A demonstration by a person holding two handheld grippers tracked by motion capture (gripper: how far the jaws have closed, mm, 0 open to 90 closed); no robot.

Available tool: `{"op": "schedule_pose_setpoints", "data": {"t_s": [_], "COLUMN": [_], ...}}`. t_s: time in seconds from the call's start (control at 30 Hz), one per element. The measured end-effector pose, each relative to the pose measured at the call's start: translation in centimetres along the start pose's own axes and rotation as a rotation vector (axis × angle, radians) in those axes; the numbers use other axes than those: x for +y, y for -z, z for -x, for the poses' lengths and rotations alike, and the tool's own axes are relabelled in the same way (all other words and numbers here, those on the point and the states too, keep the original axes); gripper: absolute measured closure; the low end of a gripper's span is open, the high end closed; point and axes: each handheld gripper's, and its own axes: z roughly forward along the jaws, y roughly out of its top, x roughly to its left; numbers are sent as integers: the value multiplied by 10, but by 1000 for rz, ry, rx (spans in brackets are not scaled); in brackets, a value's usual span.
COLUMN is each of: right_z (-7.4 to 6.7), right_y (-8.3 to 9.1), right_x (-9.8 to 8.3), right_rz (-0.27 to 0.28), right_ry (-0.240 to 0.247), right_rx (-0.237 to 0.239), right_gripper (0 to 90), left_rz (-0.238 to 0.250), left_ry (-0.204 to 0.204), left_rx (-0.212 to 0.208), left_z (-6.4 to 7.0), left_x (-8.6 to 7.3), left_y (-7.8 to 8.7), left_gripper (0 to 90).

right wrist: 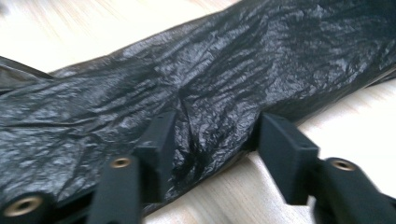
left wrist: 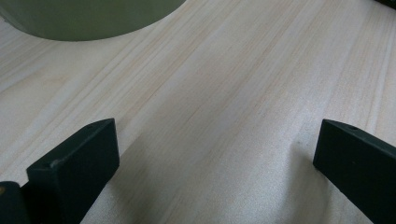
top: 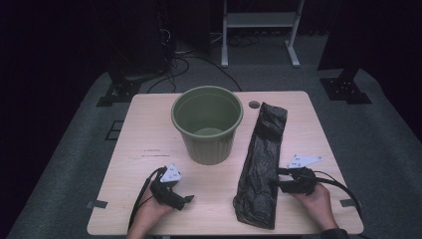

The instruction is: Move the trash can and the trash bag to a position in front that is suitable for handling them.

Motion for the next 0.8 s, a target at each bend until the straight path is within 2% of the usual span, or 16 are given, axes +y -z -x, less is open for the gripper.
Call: {"op": "schedule_pose_setpoints", "data": {"t_s": [0.1,0.13,0.17,0.2,0.23,0.27,0.33,0.47,0.8], "right_z": [0,0,0,0,1,2,2,4,21], "right_y": [-4,-6,-6,-5,-5,-4,-4,1,32], "right_x": [-1,-1,-1,-1,-1,-1,-1,-2,-18], "right_rz": [-17,-19,-19,-21,-24,-26,-31,-44,-35], "right_ry": [4,12,12,12,15,20,21,28,-7], "right_rx": [-6,-18,-18,-23,-35,-34,-27,-53,-94], "right_gripper": [588,680,680,731,838,889,899,900,900], "left_rz": [0,0,0,0,0,0,0,0,1], "left_ry": [0,0,0,0,0,1,2,4,6], "left_rx": [0,0,0,0,0,1,1,3,5], "left_z": [0,0,0,0,0,0,0,0,1], "left_x": [0,0,0,0,0,0,0,0,-1], "left_y": [0,0,0,0,0,0,0,0,1], "left_gripper": [0,0,0,0,0,0,0,0,0]}}
